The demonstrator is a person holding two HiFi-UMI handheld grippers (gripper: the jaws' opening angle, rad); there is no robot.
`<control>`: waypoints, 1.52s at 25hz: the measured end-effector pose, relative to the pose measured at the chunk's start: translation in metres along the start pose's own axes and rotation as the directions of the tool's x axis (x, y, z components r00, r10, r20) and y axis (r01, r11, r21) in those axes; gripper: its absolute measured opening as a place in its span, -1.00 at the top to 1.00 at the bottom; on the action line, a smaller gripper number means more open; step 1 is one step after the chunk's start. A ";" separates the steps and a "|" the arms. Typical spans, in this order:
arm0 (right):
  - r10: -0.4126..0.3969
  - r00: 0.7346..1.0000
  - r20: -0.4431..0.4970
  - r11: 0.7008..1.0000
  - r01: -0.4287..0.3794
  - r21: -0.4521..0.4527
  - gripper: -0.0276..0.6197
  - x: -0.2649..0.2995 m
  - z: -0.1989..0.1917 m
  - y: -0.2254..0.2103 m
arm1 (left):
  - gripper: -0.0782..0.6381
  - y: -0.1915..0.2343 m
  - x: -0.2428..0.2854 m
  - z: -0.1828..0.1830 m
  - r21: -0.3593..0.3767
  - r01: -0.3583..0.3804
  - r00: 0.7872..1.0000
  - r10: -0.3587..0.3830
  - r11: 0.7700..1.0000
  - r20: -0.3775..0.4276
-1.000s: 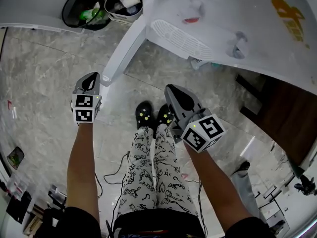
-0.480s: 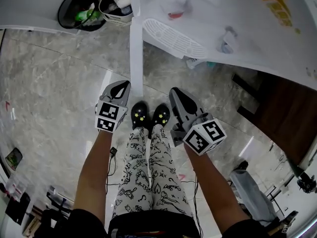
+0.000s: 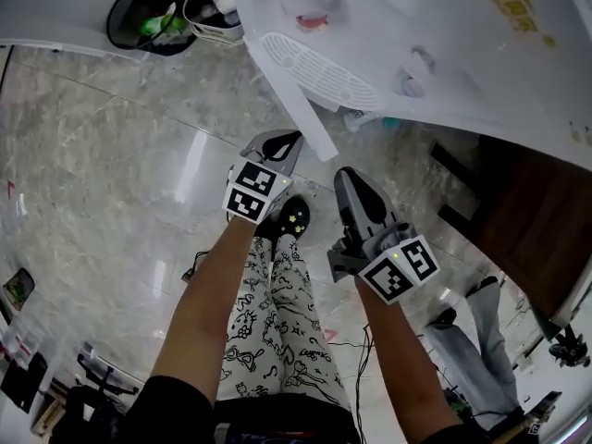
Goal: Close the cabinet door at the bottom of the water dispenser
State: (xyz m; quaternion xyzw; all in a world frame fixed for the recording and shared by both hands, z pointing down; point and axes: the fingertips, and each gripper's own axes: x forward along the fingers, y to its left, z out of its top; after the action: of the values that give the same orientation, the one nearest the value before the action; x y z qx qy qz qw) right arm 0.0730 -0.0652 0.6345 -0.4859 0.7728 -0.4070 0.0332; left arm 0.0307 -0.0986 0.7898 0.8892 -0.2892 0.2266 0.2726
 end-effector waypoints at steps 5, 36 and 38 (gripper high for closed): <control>-0.021 0.999 0.044 1.000 0.020 0.022 0.86 -0.018 0.015 -0.008 | 0.79 -0.014 0.036 0.022 0.042 0.025 0.999 -0.024 0.999 -0.026; -0.054 0.987 0.153 0.998 0.050 0.032 0.86 -0.108 0.080 0.068 | 0.79 -0.097 -0.160 0.088 -0.162 0.058 0.996 -0.047 0.985 0.070; -0.050 0.989 0.136 0.998 0.043 0.049 0.86 -0.133 0.083 0.096 | 0.79 -0.127 -0.196 0.110 -0.140 0.080 0.995 -0.070 0.987 0.071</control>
State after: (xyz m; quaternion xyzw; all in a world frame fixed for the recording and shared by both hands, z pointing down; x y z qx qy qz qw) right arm 0.1107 0.0077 0.4701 -0.5297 0.7475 -0.3910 0.0881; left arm -0.0047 -0.0033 0.5525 0.8847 -0.2798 0.1655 0.3342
